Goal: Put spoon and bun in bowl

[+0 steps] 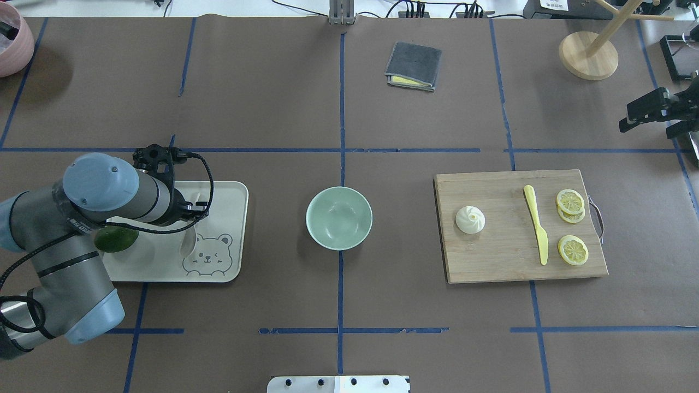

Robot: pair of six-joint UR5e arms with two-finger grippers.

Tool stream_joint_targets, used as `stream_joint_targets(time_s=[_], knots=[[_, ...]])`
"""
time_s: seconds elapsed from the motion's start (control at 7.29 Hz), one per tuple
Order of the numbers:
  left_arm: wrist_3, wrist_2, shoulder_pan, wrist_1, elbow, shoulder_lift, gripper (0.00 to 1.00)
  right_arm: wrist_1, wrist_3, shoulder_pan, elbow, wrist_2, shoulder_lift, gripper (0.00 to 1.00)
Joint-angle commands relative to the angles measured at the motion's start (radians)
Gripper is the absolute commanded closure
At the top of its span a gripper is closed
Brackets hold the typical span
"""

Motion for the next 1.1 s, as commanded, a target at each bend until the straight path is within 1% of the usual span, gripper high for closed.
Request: stream_joint_targets(time_s=[0.0, 0.14, 0.27, 0.41, 0.55, 0.69, 0.82, 0.96], knots=[[0.002, -0.001, -0.014, 0.002, -0.102, 0.078, 1.0, -0.001, 0.0, -0.011, -0.001, -0.002, 0.001, 0.0], [0.002, -0.004, -0.02, 0.002, -0.143, 0.101, 1.0, 0.002, 0.043, -0.028, 0.001, -0.002, 0.001, 0.0], [-0.021, -0.007, -0.025, 0.004, -0.169, 0.091, 1.0, 0.065, 0.095, -0.073, -0.002, -0.041, 0.004, 0.0], [-0.159, -0.014, -0.014, 0.004, -0.161, 0.044, 1.0, 0.145, 0.215, -0.142, -0.004, -0.093, 0.004, 0.0], [-0.233, -0.018, -0.014, 0.005, -0.147, -0.014, 1.0, 0.213, 0.28, -0.196, -0.004, -0.133, 0.001, 0.0], [-0.319, -0.016, -0.013, 0.005, -0.139, -0.051, 1.0, 0.248, 0.34, -0.254, -0.004, -0.171, 0.004, 0.0], [-0.423, -0.013, -0.011, 0.004, -0.137, -0.081, 1.0, 0.273, 0.394, -0.332, -0.002, -0.246, 0.006, 0.0], [-0.479, -0.01, -0.01, 0.004, -0.125, -0.111, 1.0, 0.278, 0.414, -0.389, -0.004, -0.294, 0.015, 0.0]])
